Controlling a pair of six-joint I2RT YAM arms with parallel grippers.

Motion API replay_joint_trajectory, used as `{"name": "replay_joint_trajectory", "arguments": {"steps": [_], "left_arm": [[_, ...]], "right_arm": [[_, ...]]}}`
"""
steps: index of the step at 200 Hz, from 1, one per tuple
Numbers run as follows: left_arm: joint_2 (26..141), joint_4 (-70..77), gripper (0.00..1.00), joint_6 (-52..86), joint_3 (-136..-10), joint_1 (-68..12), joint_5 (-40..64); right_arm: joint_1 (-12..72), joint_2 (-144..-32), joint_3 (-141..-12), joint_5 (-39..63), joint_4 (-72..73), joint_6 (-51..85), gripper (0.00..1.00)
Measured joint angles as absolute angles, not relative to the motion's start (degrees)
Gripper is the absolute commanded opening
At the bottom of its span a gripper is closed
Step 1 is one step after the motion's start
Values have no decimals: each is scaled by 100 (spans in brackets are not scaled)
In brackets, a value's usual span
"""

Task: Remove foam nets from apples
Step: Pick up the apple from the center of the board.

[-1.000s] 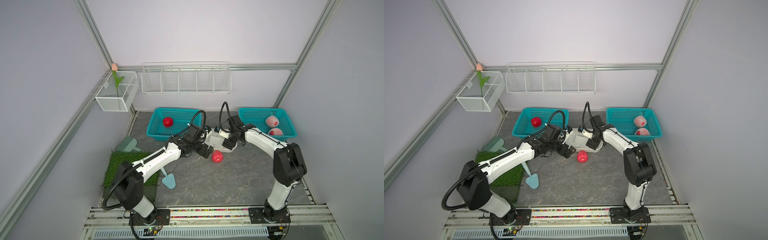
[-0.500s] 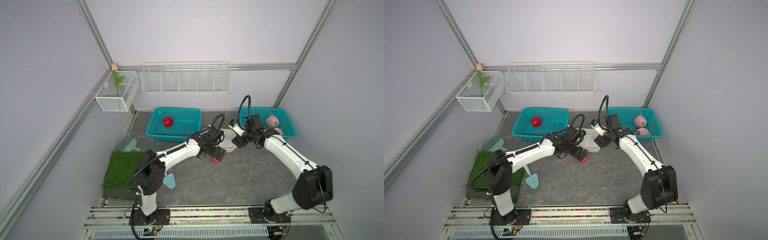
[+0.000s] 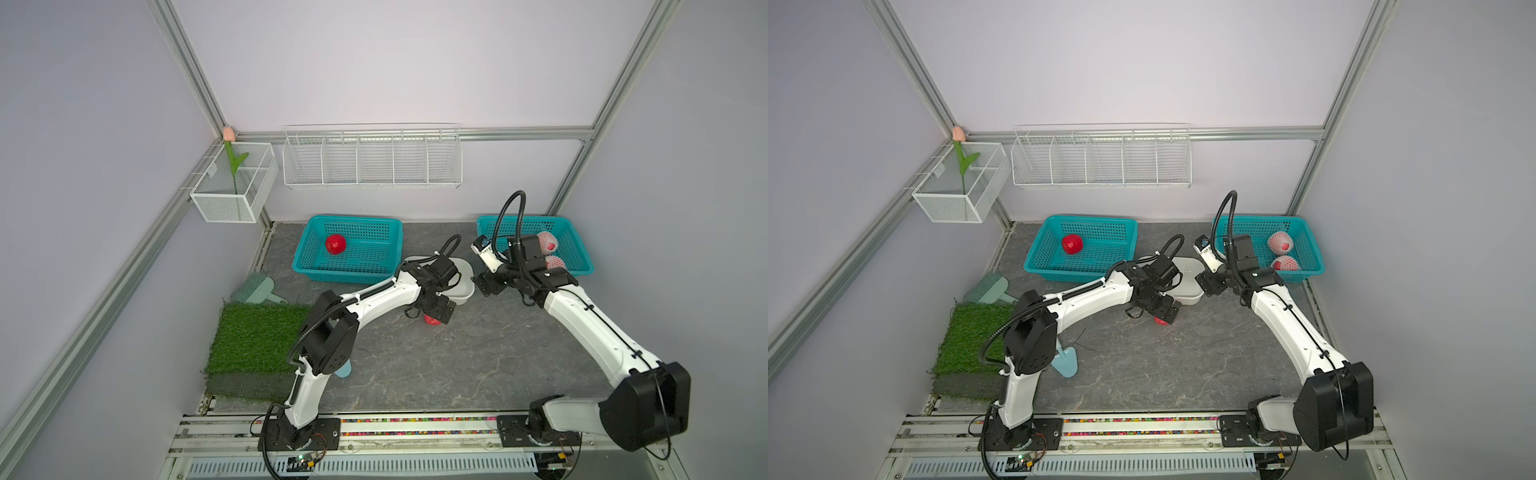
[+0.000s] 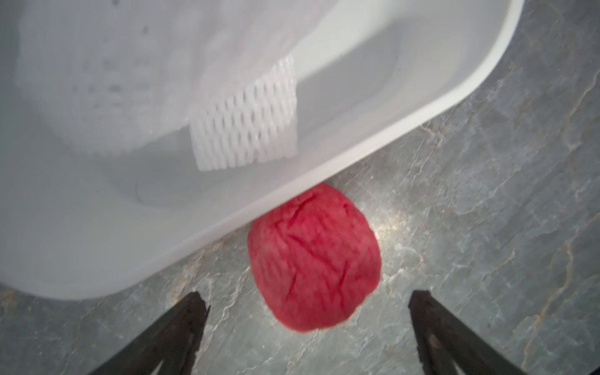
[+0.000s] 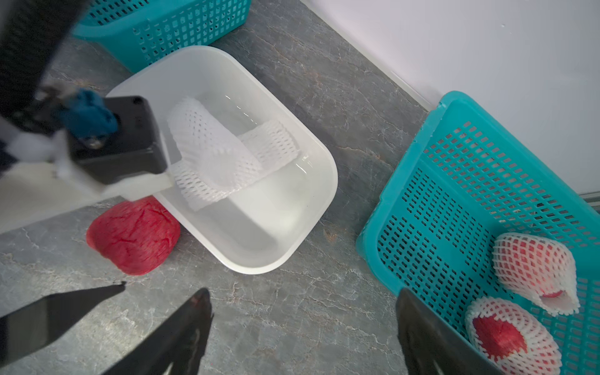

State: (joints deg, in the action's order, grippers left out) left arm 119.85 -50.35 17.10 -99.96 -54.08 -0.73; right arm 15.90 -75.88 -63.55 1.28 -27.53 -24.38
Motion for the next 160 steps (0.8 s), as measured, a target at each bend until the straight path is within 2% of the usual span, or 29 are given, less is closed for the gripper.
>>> {"name": "replay_joint_trajectory", "arguments": {"steps": [44,110,160], "left_arm": [[12501,-5378,95,1809,-10346,-5450,-174],[12864,-5712,81,1900,-10809,-5441,-259],[12842,-5686,65,1896,-10768,-5439,-248]], "right_arm": [[1463,-7330,-6169,104,-2639,-2440,89],[1352,-7008,-5907,115,-2329,-2440,89],[1347,-7006,-5843,139,-2287,-2440,89]]}}
